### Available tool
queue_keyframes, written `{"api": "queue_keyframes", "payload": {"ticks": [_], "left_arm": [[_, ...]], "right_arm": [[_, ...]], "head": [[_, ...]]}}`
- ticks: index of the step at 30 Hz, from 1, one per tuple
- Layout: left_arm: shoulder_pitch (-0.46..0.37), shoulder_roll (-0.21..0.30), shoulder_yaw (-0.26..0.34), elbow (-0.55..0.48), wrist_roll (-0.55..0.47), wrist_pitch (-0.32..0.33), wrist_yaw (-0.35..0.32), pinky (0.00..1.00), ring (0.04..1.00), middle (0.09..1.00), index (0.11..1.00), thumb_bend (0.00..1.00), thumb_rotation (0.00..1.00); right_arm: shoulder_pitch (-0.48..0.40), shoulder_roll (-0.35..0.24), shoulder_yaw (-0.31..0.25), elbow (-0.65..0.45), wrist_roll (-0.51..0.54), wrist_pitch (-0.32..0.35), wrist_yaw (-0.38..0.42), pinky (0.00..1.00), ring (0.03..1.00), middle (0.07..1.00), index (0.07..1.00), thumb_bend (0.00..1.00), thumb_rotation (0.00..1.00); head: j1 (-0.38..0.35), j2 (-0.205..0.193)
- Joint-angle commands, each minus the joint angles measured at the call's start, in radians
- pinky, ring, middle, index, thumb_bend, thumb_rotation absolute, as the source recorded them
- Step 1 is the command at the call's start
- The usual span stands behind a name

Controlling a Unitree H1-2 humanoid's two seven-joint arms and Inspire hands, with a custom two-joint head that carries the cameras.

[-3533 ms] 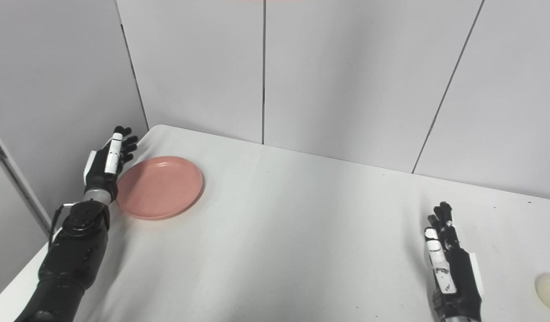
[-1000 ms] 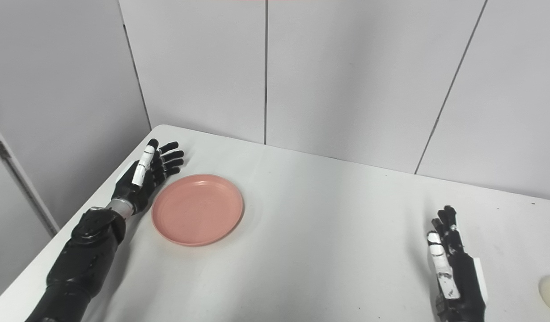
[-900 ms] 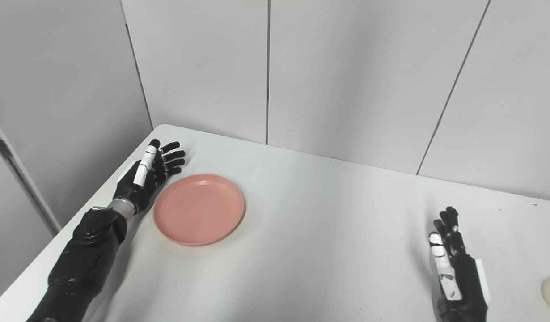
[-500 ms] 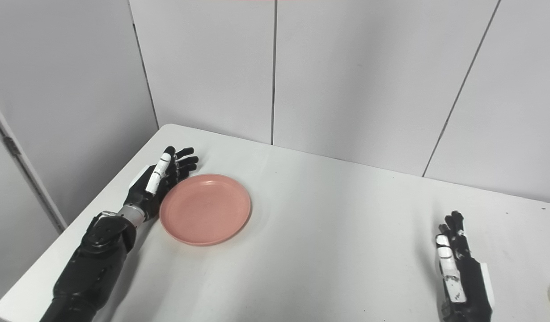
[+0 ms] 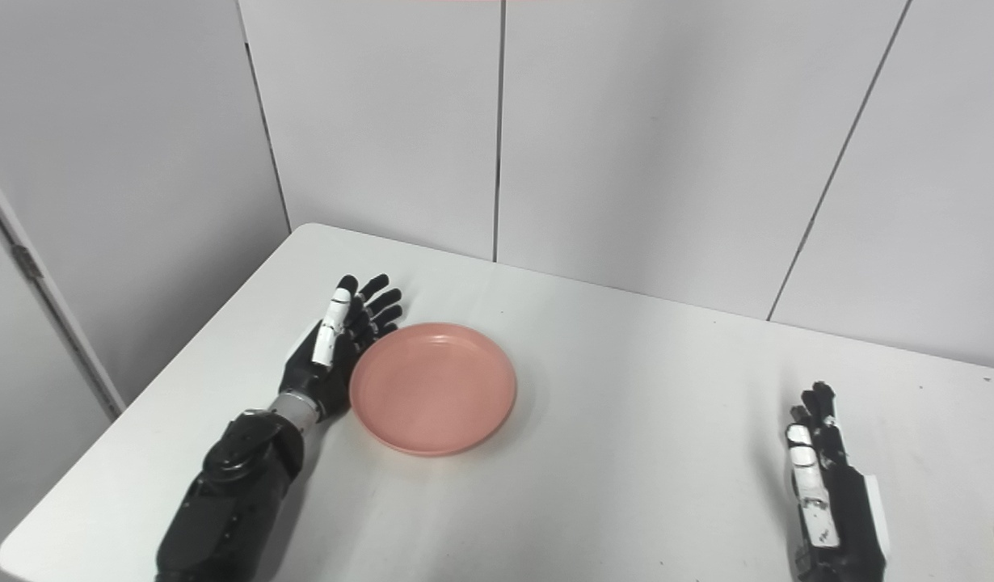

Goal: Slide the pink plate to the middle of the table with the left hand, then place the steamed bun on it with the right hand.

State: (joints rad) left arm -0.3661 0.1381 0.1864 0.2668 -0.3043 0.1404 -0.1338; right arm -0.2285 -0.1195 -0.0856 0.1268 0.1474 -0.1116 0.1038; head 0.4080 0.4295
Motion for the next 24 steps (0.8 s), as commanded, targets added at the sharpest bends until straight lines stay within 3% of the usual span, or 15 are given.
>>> {"api": "queue_keyframes", "payload": {"ticks": [1,7,9,13,17,24], "left_arm": [[-0.018,-0.039,-0.006,-0.028,0.019,-0.028,0.040,0.94,0.935,0.917,0.903,0.57,1.00],[-0.016,-0.101,-0.019,-0.021,0.066,-0.076,0.090,0.91,0.915,0.904,0.895,0.58,1.00],[-0.013,-0.119,-0.022,-0.031,0.074,-0.065,0.105,0.91,0.913,0.902,0.893,0.58,1.00],[-0.005,-0.168,-0.026,-0.048,0.079,-0.036,0.145,0.91,0.905,0.891,0.888,0.59,1.00],[-0.001,-0.194,-0.032,-0.032,0.077,-0.058,0.150,0.92,0.907,0.893,0.880,0.54,1.00],[0.025,-0.231,-0.041,-0.044,0.022,-0.016,0.120,0.94,0.938,0.923,0.905,0.52,1.00]], "right_arm": [[-0.037,0.003,0.003,-0.027,-0.011,-0.020,-0.009,1.00,1.000,1.000,1.000,0.36,0.79],[-0.044,0.017,0.004,-0.008,-0.033,-0.024,-0.027,1.00,0.989,0.991,1.000,0.49,0.84],[-0.046,0.019,0.006,0.010,-0.041,-0.043,-0.029,1.00,0.987,0.990,1.000,0.50,0.84],[-0.050,0.025,0.012,0.045,-0.064,-0.078,-0.040,0.99,0.958,0.976,0.993,0.63,0.81],[-0.053,0.038,0.020,0.057,-0.074,-0.094,-0.047,0.98,0.952,0.964,0.985,0.66,0.80],[-0.053,0.083,0.044,0.030,-0.115,-0.098,-0.076,0.94,0.943,0.961,0.991,0.63,0.77]], "head": [[-0.030,0.006],[-0.127,0.024],[-0.156,0.031],[-0.216,0.046],[-0.281,0.056],[-0.435,0.078]]}}
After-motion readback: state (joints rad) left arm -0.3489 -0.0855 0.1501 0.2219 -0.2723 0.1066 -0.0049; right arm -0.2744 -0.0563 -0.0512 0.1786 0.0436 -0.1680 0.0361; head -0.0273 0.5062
